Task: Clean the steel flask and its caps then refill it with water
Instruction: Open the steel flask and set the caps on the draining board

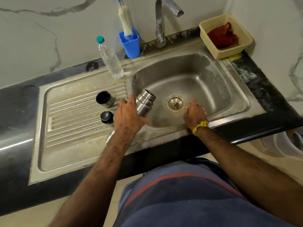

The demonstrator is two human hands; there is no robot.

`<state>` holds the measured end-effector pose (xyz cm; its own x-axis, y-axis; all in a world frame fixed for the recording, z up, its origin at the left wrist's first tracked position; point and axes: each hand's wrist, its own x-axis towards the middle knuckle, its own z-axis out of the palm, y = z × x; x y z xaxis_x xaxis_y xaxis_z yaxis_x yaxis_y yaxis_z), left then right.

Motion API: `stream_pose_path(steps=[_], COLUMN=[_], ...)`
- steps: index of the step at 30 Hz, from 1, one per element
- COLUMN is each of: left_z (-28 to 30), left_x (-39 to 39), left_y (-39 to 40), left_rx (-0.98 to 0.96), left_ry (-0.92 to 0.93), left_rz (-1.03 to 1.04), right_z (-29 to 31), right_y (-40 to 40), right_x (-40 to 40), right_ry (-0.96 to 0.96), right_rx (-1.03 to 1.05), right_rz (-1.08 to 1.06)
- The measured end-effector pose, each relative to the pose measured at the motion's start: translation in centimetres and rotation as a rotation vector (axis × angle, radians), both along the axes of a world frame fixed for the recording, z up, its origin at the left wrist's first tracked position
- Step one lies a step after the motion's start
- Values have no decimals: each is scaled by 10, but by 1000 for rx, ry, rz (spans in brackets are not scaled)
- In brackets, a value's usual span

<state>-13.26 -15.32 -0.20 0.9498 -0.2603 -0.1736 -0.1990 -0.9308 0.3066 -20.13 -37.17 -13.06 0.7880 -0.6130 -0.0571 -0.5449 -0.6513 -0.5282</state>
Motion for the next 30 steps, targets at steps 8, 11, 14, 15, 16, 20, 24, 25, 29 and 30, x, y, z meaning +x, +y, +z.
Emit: stream_pose_path(steps=[8,11,14,15,16,20,24,25,29,30], left_z=[0,1,2,3,4,5,0,-3,-9,-9], left_x=[4,8,13,15,16,25,36,39,50,52], left_y=[15,16,15,14,12,6,6,7,15,18], left_rx=[-214,-294,-409,-449,-486,-601,-676,-697,-771,-782], left_ry=[-118,-125,-133,-139,-142,-176,-233,-248,-271,-271], left_rz=[109,132,161,166,170,182,187,196,247,254], right_z=[3,5,6,7,7,9,11,12,12,12], right_y=[0,2,2,3,3,2,1,0,3,5], right_x=[2,2,1,1,1,0,1,2,7,9], right_ry=[53,66,65,60,55,48,44,39,-7,-27], right_rx=[2,3,11,13,18,43,80,91,140,152], right_rz=[6,11,3,2,0,-3,-40,-52,-92,-98])
